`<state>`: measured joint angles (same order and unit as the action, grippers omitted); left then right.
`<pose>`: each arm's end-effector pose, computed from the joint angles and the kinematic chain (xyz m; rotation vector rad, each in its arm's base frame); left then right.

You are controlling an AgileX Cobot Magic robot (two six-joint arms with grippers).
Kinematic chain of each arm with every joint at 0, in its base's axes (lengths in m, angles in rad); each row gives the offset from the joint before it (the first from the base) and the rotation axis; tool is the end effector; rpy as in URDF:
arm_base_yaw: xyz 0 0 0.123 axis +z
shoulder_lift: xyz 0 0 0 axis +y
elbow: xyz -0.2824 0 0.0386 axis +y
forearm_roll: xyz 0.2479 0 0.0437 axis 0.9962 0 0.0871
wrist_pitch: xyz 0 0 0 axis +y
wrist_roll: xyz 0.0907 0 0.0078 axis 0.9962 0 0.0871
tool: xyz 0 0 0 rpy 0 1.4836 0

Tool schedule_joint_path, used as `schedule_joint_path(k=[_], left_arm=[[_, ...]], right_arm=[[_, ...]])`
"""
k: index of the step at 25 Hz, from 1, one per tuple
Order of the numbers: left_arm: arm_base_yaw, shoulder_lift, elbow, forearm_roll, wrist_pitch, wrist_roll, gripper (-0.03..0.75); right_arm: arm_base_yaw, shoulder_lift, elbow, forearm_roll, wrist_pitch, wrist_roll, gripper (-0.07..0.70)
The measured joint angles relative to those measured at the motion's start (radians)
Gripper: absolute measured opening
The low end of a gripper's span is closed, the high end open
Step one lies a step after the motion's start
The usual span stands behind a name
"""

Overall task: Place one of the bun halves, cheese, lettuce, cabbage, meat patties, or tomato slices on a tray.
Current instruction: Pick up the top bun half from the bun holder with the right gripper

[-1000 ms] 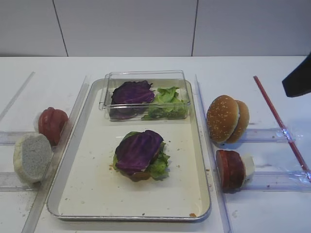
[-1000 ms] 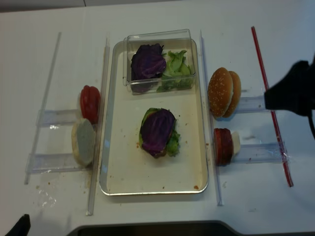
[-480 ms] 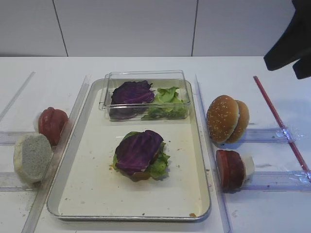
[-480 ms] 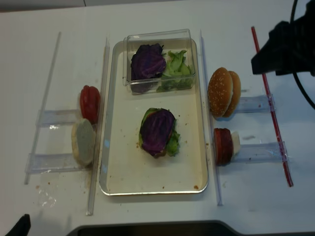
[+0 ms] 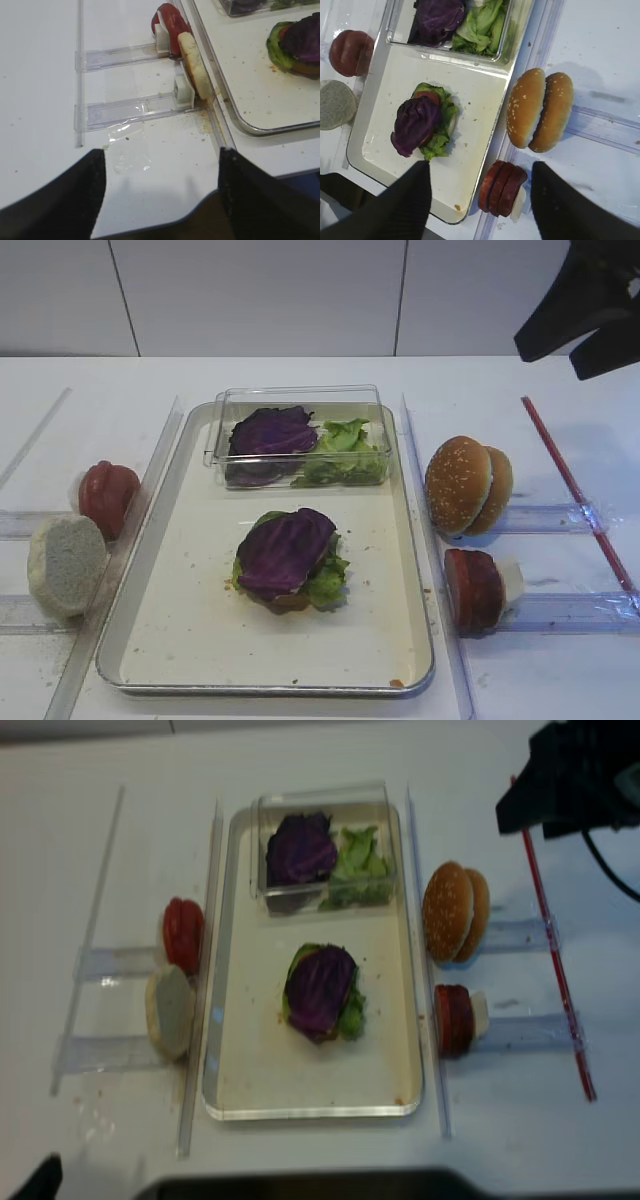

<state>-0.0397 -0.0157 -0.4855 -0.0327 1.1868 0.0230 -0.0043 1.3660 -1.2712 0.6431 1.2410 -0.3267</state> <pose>-0.0115 -0.0023 0.2632 0.0721 2.1679 -0.0495 0.2603 0.0506 0.3582 -0.2736 2.6056 0.7883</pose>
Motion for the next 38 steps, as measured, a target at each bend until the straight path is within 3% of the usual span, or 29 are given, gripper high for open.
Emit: schedule_joint_path(k=[23, 33, 38], left_arm=[[0.000, 0.000, 0.000, 0.000, 0.000, 0.000, 0.440], [0.000, 0.000, 0.000, 0.000, 0.000, 0.000, 0.440], [0.000, 0.000, 0.000, 0.000, 0.000, 0.000, 0.440]], right_arm=[[0.054, 0.236, -0.074, 0.013, -0.008, -0.002, 0.454], [0.099, 0.303, -0.074, -0.007, -0.076, 0.013, 0.454], [0.099, 0.345, -0.075, -0.011, -0.082, 0.025, 0.454]])
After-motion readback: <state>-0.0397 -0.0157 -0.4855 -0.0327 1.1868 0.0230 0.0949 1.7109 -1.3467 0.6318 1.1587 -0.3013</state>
